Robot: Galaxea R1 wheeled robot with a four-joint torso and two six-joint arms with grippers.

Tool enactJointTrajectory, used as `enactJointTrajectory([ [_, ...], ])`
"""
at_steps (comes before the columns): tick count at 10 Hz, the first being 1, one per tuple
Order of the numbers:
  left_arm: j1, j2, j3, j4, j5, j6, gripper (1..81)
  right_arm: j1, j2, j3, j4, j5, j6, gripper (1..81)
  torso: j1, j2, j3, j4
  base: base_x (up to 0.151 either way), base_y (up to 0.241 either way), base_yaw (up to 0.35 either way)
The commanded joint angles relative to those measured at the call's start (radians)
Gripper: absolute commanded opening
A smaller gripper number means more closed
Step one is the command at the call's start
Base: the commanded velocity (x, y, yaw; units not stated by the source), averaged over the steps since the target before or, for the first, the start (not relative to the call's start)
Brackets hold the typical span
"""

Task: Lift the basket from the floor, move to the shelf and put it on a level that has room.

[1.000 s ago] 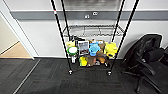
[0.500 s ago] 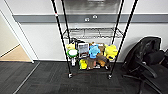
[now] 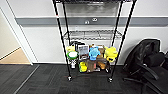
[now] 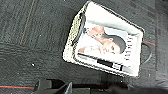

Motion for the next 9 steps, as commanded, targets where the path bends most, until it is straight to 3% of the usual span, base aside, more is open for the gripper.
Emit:
enactJointTrajectory([
  [1, -0.063, -0.022, 0.007, -0.006, 0.05, -0.002, 81.1, 0.048, -0.014, 0.004, -0.008, -0.052, 0.001, 81.1, 0.063, -0.097, -0.038, 0.0, 0.0, 0.0, 0.0],
  [2, -0.063, -0.021, 0.007, -0.006, 0.05, -0.002, 81.1, 0.047, -0.014, 0.0, -0.005, -0.052, 0.001, 81.1, 0.083, -0.129, -0.095, 0.0, 0.0, 0.0, 0.0],
  [5, -0.083, -0.024, 0.011, -0.004, 0.052, -0.003, 81.1, 0.068, -0.014, -0.008, 0.009, -0.05, 0.004, 81.1, 0.135, -0.212, -0.156, 0.0, 0.0, 0.0, 0.0],
  [6, -0.098, -0.025, 0.01, -0.007, 0.083, -0.003, 81.1, 0.081, -0.014, -0.003, 0.009, -0.053, 0.004, 81.1, 0.156, -0.246, -0.188, 0.0, 0.0, 0.0, 0.0],
  [7, -0.118, -0.025, 0.011, -0.007, 0.093, -0.003, 81.1, 0.096, -0.011, -0.003, 0.009, -0.055, 0.004, 81.1, 0.178, -0.28, -0.126, 0.0, 0.0, 0.0, 0.0],
  [9, -0.155, -0.021, 0.008, -0.009, 0.119, -0.007, 81.1, 0.136, -0.008, -0.003, 0.009, -0.065, 0.005, 81.1, 0.212, -0.332, -0.161, 0.0, 0.0, 0.0, 0.0],
])
